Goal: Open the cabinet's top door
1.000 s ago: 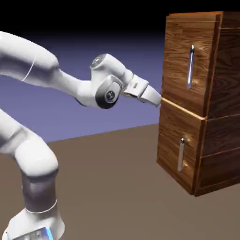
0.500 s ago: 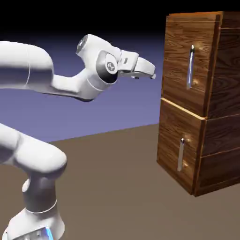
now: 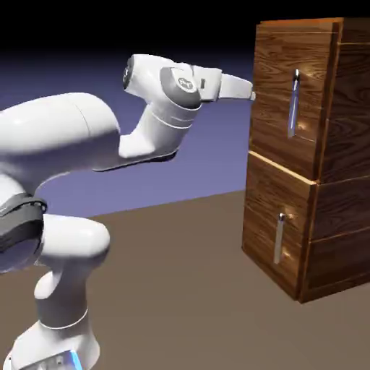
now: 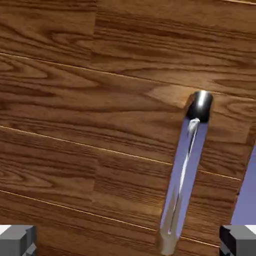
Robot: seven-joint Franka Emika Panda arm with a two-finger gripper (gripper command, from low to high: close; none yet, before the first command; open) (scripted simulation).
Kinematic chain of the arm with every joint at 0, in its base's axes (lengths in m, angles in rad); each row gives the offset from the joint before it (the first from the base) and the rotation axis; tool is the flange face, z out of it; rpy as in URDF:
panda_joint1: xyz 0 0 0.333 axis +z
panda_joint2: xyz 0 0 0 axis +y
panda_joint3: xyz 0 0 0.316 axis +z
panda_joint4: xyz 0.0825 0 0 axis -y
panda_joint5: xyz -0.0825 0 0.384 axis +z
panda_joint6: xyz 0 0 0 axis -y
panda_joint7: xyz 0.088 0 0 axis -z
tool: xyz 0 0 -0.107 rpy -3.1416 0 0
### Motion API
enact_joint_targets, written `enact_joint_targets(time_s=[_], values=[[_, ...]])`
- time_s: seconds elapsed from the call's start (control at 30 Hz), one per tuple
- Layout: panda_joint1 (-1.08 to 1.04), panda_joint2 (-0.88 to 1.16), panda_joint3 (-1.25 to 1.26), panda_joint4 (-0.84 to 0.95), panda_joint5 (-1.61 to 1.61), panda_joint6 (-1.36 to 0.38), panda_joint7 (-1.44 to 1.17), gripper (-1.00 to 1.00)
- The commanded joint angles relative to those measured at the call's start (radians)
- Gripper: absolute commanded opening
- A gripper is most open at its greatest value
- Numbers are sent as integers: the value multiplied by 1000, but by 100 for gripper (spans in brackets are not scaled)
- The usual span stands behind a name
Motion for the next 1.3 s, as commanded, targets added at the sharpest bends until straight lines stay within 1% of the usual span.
enact_joint_targets(time_s=[0.0, 0.47, 0.5, 0.63, 0.67, 0.7, 0.73, 1.0, 1.27], values=[[26, -13, -19, 9, -44, -10, 25, 0], [387, -191, -288, 134, -650, -156, 376, 0], [387, -191, -288, 134, -650, -156, 376, 0], [527, -163, -367, 278, -695, -142, 369, 0], [531, -163, -369, 282, -696, -142, 369, 0], [531, -163, -369, 282, -696, -142, 369, -100], [531, -163, -369, 282, -696, -142, 369, -100], [411, -99, -213, 63, -664, -490, 519, -100], [382, -1, -47, -61, -533, -838, 628, -100]])
